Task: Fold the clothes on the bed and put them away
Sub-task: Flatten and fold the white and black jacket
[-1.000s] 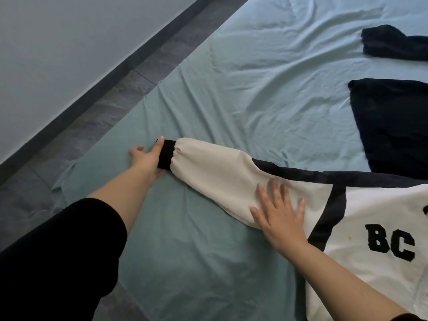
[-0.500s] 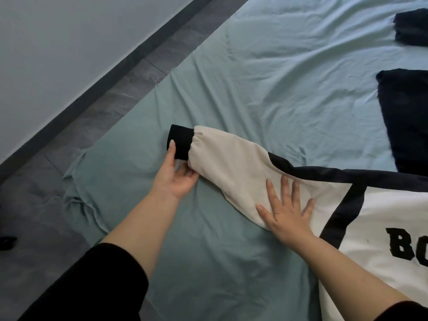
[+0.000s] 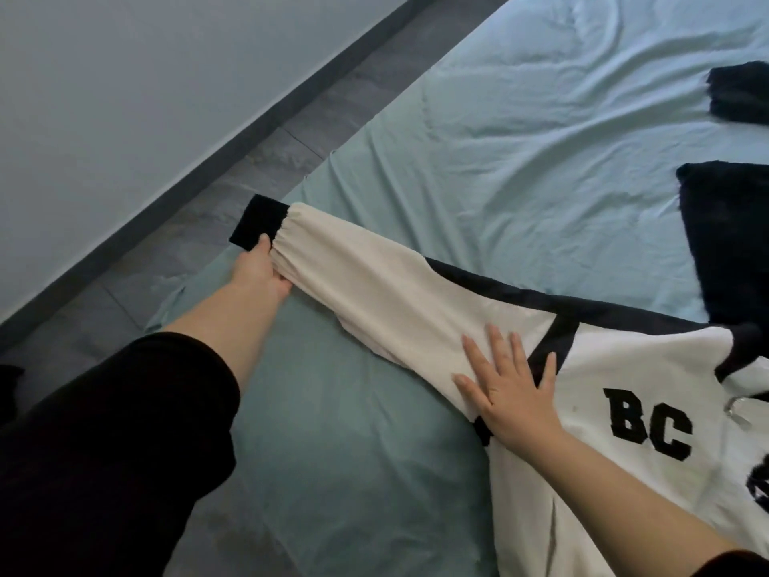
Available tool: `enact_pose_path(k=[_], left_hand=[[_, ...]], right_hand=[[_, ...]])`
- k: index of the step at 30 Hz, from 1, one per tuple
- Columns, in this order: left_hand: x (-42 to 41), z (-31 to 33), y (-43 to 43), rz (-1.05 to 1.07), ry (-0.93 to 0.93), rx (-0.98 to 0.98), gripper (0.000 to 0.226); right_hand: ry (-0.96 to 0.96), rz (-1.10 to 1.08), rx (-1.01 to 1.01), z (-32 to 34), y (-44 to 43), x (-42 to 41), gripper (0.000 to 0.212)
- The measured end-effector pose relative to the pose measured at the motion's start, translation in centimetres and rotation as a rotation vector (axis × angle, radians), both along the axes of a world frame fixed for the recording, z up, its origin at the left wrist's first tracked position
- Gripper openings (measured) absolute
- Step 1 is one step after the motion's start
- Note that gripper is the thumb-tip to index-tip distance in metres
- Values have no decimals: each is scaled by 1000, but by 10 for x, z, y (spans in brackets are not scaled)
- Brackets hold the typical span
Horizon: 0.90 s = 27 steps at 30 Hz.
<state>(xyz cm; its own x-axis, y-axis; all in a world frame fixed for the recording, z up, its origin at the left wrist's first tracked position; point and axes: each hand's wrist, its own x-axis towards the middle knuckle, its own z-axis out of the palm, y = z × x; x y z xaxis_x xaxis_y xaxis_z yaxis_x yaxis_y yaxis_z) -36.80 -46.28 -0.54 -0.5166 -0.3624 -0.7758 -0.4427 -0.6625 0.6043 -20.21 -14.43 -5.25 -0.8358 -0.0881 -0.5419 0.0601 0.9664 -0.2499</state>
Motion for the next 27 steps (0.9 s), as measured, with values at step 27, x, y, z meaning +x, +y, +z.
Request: enact_pose_path(k=[27], left_hand=[[280, -23, 273, -1958, 338, -1476, 65]], right_hand=[[-6, -178, 147, 15, 136, 214, 62]])
